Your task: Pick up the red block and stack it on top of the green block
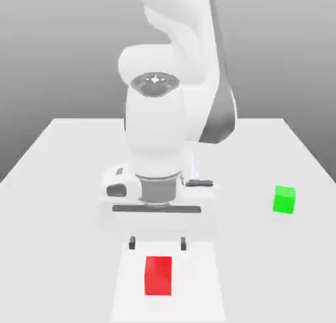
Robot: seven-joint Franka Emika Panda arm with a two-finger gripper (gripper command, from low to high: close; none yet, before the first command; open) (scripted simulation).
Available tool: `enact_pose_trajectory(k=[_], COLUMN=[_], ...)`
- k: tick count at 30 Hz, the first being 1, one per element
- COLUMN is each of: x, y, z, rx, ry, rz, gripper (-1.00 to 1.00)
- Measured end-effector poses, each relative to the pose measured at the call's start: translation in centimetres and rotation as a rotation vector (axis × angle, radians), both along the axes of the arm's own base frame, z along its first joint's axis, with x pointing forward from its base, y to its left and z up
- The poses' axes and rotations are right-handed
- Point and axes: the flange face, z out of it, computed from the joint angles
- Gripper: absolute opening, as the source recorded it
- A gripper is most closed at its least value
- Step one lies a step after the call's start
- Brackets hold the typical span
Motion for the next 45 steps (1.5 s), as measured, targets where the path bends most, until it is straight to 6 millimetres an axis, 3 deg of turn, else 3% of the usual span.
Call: enact_pose_trajectory(k=[3, 4, 11, 17, 20, 24, 29, 32, 36, 39, 45], x=[-0.2, -0.2, -0.2, -0.3, -1.5, -5.2, -11.0, -15.5, -22.1, -26.4, -26.9], y=[0.0, 0.0, 0.0, 0.5, 7.9, 16.5, 23.6, 27.3, 30.8, 32.2, 32.6], z=[-3.4, -4.1, -4.0, 1.8, 3.2, 4.5, 5.7, 6.1, 6.2, 5.9, 3.2], rx=[0.0, 0.0, 0.0, 0.003, 0.028, 0.053, 0.062, 0.055, 0.031, 0.004, -0.013], ry=[0.003, 0.003, 0.004, 0.003, 0.0, -0.001, 0.002, 0.004, 0.006, 0.004, -0.004], rz=[0.0, 0.0, 0.0, 0.011, 0.167, 0.37, 0.573, 0.711, 0.898, 1.018, 1.041], gripper=[0.0, -1.0, -1.0, -1.0, -1.0, -1.0, -1.0, -1.0, -1.0, -1.0, -1.0])
